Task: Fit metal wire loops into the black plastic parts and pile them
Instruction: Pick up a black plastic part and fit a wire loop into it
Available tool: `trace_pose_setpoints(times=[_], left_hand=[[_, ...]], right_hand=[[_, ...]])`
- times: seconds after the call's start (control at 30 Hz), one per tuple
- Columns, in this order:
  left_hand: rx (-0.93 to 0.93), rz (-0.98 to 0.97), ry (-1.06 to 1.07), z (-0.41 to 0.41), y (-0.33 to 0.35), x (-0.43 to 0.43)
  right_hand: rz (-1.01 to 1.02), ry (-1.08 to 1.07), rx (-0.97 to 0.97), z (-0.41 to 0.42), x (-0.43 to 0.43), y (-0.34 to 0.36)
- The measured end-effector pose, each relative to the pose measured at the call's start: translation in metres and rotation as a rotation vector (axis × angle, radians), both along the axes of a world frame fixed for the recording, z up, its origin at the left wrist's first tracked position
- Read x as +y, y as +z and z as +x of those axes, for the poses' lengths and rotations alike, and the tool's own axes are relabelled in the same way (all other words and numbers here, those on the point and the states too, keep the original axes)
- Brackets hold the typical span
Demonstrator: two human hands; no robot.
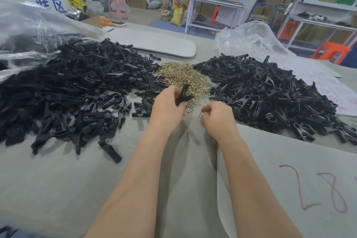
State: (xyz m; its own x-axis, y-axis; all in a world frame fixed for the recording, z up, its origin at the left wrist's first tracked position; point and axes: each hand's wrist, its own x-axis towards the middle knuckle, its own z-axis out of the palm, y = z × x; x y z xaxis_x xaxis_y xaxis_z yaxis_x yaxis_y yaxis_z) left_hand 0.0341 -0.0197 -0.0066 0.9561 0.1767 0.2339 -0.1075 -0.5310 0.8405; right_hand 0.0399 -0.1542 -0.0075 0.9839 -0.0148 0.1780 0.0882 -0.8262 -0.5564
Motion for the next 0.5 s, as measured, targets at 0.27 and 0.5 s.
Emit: trace_pose_setpoints(times=[0.27, 0.5], left_hand=[[-0.004, 0.211, -0.177, -0.002, -0.003, -0.006], [-0.051, 0.232, -0.229, -0.003, -0.004, -0.007]], right_hand=[[0.716, -0.042, -0.016, 0.003, -0.016, 0.012], [0.576, -0.034, 0.012, -0.001, -0.015, 0.017]])
